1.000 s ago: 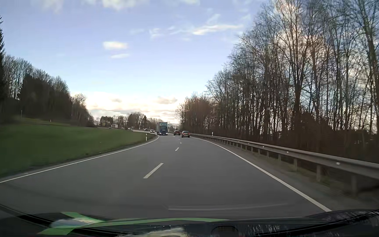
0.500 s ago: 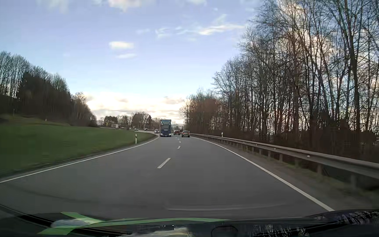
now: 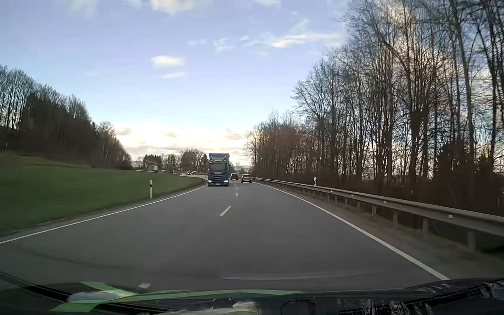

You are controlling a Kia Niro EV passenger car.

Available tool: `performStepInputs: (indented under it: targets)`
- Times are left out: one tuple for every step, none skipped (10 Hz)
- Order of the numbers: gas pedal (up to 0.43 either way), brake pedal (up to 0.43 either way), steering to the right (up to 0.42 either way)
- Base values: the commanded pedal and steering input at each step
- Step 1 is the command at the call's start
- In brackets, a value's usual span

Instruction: Follow the waypoints while adhering to traffic rules and regulations

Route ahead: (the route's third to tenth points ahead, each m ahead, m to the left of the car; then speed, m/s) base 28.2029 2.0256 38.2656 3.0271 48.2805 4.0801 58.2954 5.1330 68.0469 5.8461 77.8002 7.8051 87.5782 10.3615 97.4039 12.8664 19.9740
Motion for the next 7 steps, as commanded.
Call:
performStepInputs:
  targets:
    - [0.177, 0.0, -0.014]
    - [0.177, 0.0, -0.014]
    - [0.177, 0.0, -0.014]
    - [0.177, 0.0, -0.014]
    - [0.177, 0.0, -0.014]
    - [0.177, 0.0, -0.014]
    - [0.177, 0.0, -0.015]
